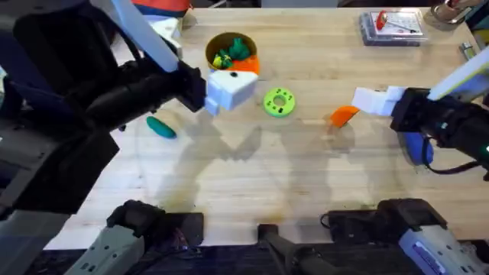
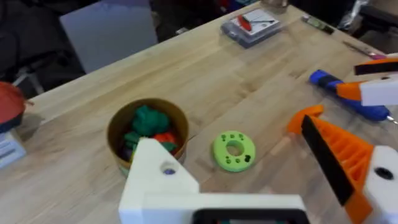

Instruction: Pick up the gripper from the table and insert it into the empty holder that is missing its gripper. Then pick up a screw, insert it into the mounting hole, and use the screwdriver to tighten it. Finally, clean up the table by picking up the vegetable and placing it into the bucket.

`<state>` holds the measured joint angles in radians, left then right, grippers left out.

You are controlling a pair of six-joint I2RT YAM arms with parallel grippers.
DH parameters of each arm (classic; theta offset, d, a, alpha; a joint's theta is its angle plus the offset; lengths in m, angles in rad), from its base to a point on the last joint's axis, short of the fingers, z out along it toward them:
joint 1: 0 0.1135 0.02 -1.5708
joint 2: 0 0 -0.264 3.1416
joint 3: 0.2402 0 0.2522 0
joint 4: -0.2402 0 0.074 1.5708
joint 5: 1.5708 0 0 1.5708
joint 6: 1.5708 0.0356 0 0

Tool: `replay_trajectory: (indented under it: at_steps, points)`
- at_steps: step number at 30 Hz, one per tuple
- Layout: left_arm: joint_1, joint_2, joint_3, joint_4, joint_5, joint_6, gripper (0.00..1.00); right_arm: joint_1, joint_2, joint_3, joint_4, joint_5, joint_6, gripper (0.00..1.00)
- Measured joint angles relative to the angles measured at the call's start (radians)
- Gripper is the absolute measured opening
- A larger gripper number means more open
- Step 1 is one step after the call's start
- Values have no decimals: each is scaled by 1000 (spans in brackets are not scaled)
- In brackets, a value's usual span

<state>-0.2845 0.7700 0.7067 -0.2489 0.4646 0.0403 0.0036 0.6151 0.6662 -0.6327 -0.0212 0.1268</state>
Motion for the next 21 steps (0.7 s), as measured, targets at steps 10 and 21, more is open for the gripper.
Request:
replay_trajectory:
  at_steps: [10, 21]
  points:
    - [-31, 0, 2, -73, 67, 5, 985, 0, 0, 0, 0, 0, 0, 994]
    - [-31, -107, -58, -95, 61, 98, 986, 0, 0, 0, -4, -1, 0, 994]
